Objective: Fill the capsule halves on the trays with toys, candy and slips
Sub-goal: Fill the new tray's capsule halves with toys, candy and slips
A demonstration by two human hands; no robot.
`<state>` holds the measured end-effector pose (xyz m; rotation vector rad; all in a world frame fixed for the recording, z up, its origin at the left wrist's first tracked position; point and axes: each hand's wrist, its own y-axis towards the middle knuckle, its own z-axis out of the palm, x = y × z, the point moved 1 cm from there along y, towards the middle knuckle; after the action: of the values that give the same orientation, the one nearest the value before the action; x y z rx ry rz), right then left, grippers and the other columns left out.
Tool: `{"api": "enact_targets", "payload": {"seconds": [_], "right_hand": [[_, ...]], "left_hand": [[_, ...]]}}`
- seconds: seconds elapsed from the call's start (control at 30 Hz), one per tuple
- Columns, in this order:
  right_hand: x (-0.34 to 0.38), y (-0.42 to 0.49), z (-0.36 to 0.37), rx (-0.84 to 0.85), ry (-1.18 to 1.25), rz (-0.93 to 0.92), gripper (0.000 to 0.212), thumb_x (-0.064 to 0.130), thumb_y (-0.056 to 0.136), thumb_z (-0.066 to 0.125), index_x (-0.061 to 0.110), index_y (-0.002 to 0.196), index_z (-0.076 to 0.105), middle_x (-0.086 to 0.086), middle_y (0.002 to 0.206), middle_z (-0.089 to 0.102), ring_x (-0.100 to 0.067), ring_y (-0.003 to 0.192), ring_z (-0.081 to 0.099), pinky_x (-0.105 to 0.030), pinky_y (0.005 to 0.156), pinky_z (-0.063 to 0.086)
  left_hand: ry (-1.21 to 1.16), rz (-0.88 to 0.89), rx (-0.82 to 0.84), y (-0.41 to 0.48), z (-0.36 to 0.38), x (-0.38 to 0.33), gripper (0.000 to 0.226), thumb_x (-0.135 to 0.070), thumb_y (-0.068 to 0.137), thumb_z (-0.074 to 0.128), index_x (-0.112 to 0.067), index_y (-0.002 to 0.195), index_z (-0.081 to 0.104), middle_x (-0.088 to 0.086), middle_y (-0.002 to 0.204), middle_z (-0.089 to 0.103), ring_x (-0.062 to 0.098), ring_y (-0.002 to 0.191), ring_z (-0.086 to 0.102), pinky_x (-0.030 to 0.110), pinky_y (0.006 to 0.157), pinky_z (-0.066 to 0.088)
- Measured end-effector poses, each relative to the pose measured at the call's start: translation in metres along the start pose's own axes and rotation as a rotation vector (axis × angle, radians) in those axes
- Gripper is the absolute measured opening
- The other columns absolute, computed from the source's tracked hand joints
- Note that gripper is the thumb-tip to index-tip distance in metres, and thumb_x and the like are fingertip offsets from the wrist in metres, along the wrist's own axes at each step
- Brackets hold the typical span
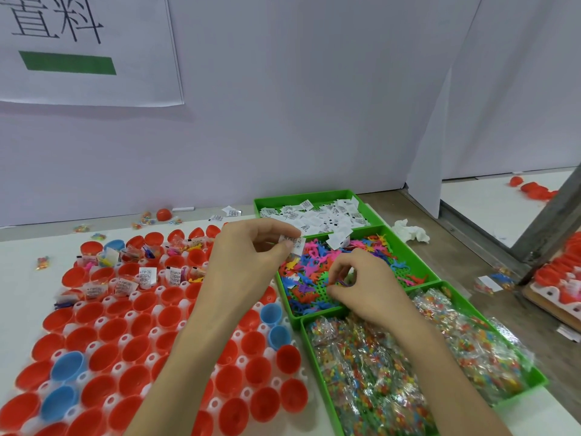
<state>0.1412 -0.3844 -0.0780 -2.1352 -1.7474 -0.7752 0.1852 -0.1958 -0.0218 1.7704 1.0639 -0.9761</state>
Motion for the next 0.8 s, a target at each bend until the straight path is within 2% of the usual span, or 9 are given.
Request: {"api": "enact_targets", "payload": {"seconds": [0.07, 0.2, 0.3, 0.37, 0.43, 0.53, 0.57, 0.67, 0.8], "right_hand": [[0.002, 0.0, -0.003, -0.08, 0.107, -0.014, 0.019, 0.02, 0.079, 0.08, 0.03, 0.071, 0.066, 0.01, 0.086, 0.06, 0.006, 0.07, 0.05, -0.012, 0.059, 0.032], [0.006, -0.001, -0.01, -0.211, 0.314, -0.028, 0.018, 0.019, 0.078, 0.083, 0.026, 0.071, 0.068, 0.01, 0.074, 0.064, 0.001, 0.059, 0.049, -0.009, 0.057, 0.04], [0.006, -0.002, -0.012, -0.223, 0.405, 0.0, 0.016, 0.018, 0.081, 0.082, 0.023, 0.074, 0.068, 0.009, 0.076, 0.072, -0.007, 0.061, 0.065, -0.022, 0.06, 0.053], [0.007, -0.002, -0.011, -0.215, 0.431, 0.001, 0.016, 0.018, 0.083, 0.08, 0.021, 0.076, 0.066, 0.009, 0.075, 0.073, -0.01, 0.06, 0.069, -0.022, 0.059, 0.053], [0.007, -0.002, -0.01, -0.206, 0.453, 0.006, 0.015, 0.02, 0.084, 0.08, 0.021, 0.076, 0.066, 0.011, 0.077, 0.073, -0.007, 0.062, 0.07, -0.02, 0.062, 0.052], [0.007, -0.002, -0.011, -0.254, 0.473, 0.017, 0.017, 0.023, 0.08, 0.082, 0.026, 0.072, 0.067, 0.016, 0.086, 0.071, -0.002, 0.077, 0.066, -0.028, 0.072, 0.052], [0.006, -0.001, -0.013, -0.278, 0.48, 0.017, 0.017, 0.024, 0.079, 0.082, 0.027, 0.071, 0.068, 0.015, 0.086, 0.07, -0.002, 0.08, 0.064, -0.027, 0.074, 0.051], [0.006, -0.001, -0.017, -0.315, 0.558, -0.008, 0.016, 0.02, 0.079, 0.083, 0.025, 0.074, 0.069, 0.009, 0.08, 0.071, -0.004, 0.075, 0.065, -0.015, 0.068, 0.05], [0.013, -0.003, -0.023, -0.231, 0.865, -0.08, 0.012, 0.015, 0.079, 0.082, 0.013, 0.082, 0.07, -0.005, 0.074, 0.071, -0.02, 0.066, 0.068, -0.027, 0.066, 0.057]], "left_hand": [[-0.009, 0.004, 0.0, 0.0, -0.001, 0.0, 0.024, -0.007, 0.089, 0.07, -0.029, 0.088, 0.078, -0.011, 0.08, 0.076, -0.002, 0.068, 0.07, 0.009, 0.066, 0.054], [-0.022, 0.013, -0.002, 0.0, -0.003, -0.001, 0.025, -0.007, 0.089, 0.071, -0.031, 0.087, 0.078, -0.012, 0.081, 0.076, 0.001, 0.069, 0.072, 0.011, 0.066, 0.055], [-0.038, 0.008, 0.009, 0.0, -0.002, -0.001, 0.023, -0.008, 0.089, 0.071, -0.029, 0.089, 0.078, -0.013, 0.083, 0.076, 0.0, 0.069, 0.072, 0.009, 0.064, 0.053], [-0.047, 0.001, 0.016, 0.0, -0.001, 0.0, 0.021, -0.008, 0.089, 0.072, -0.029, 0.09, 0.078, -0.014, 0.084, 0.076, 0.0, 0.069, 0.072, 0.008, 0.063, 0.052], [-0.052, -0.001, 0.018, 0.0, -0.001, 0.001, 0.021, -0.008, 0.089, 0.072, -0.028, 0.09, 0.078, -0.014, 0.084, 0.076, 0.001, 0.069, 0.073, 0.008, 0.063, 0.052], [-0.062, 0.008, 0.019, 0.0, -0.002, 0.001, 0.022, -0.007, 0.088, 0.072, -0.027, 0.089, 0.078, -0.014, 0.08, 0.076, 0.001, 0.069, 0.073, 0.008, 0.063, 0.052], [-0.068, 0.012, 0.022, 0.0, -0.002, 0.001, 0.022, -0.005, 0.088, 0.072, -0.027, 0.088, 0.078, -0.015, 0.079, 0.076, 0.001, 0.068, 0.073, 0.007, 0.063, 0.052], [-0.082, 0.015, 0.032, 0.0, -0.002, 0.0, 0.022, -0.004, 0.088, 0.072, -0.025, 0.087, 0.077, -0.017, 0.08, 0.076, 0.002, 0.069, 0.073, 0.007, 0.063, 0.051], [-0.079, 0.008, 0.029, 0.0, -0.001, 0.001, 0.02, -0.008, 0.087, 0.074, -0.028, 0.088, 0.075, -0.014, 0.08, 0.076, 0.002, 0.072, 0.073, 0.008, 0.064, 0.052]]}}
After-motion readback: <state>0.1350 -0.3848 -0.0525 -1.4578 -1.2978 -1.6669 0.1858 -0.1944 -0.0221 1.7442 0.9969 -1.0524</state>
